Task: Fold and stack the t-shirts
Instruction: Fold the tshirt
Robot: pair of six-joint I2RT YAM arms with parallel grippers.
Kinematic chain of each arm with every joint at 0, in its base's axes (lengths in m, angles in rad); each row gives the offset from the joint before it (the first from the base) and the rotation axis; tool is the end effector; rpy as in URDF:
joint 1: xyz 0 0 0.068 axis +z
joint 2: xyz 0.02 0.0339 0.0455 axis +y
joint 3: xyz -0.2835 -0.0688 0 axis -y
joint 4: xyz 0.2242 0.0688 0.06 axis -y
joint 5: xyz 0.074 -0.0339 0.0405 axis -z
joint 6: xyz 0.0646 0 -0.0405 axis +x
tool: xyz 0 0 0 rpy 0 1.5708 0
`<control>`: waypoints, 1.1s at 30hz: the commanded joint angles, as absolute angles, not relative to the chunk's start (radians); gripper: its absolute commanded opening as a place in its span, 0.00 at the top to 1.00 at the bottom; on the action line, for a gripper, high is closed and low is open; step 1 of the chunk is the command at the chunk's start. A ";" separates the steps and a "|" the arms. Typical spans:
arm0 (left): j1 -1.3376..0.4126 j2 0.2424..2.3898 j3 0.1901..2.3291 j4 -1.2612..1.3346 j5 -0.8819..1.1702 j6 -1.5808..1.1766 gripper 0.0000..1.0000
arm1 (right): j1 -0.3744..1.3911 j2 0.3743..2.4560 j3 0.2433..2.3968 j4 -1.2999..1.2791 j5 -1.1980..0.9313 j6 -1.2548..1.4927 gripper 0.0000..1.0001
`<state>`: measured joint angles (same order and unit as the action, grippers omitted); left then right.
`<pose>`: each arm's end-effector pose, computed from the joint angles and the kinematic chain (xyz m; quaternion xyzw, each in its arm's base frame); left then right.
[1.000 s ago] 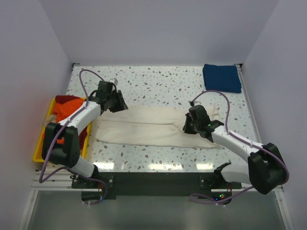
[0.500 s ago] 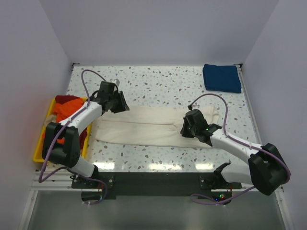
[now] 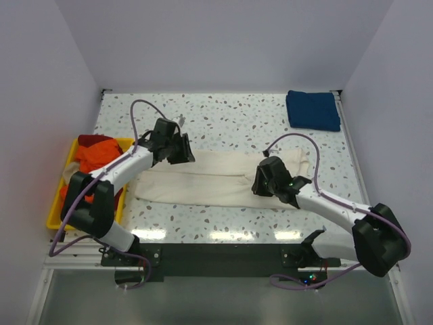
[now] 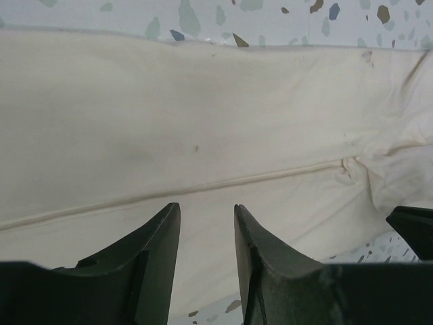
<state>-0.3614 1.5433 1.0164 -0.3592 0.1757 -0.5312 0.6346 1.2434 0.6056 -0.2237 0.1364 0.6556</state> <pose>0.2983 -0.1248 0.2294 -0.0502 0.9375 -0.2189 0.2660 0.1941 0.1320 0.1919 0.0335 0.9353 0.1573 0.3153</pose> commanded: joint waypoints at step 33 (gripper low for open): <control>-1.088 2.100 1.637 -0.479 -0.288 -0.430 0.48 | 0.003 1.003 0.686 -0.588 0.038 0.546 0.63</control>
